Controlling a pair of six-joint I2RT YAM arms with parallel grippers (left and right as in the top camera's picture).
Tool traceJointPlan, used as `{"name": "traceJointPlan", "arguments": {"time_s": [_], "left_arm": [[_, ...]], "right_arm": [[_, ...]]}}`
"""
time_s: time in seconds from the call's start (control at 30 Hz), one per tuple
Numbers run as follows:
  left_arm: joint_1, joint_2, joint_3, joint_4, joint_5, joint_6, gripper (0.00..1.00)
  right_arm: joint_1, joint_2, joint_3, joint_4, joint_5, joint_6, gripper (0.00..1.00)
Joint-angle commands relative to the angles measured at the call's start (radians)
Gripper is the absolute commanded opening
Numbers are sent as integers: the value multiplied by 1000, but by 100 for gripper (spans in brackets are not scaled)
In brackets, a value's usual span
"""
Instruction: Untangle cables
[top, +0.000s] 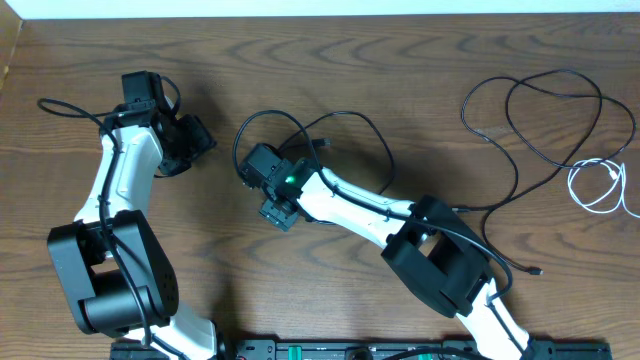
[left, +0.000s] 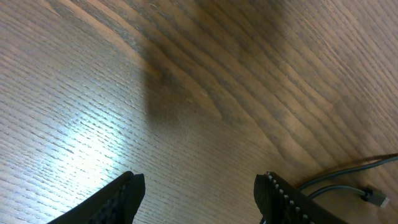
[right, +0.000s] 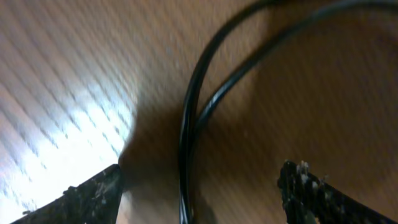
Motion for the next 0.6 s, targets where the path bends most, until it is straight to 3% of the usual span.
{"name": "traceJointPlan", "arguments": {"time_s": [0.0, 0.27, 0.4, 0.57], "left_arm": [[-3, -5, -2, 0, -7, 2, 63], [-3, -5, -2, 0, -7, 2, 63], [-3, -5, -2, 0, -7, 2, 63], [-3, -5, -2, 0, -7, 2, 63]], "right_arm": [[1, 27, -8, 36, 12, 9, 76], [0, 76, -13, 87, 11, 19, 55], [1, 93, -13, 88, 11, 18, 23], [14, 79, -13, 85, -30, 18, 15]]}}
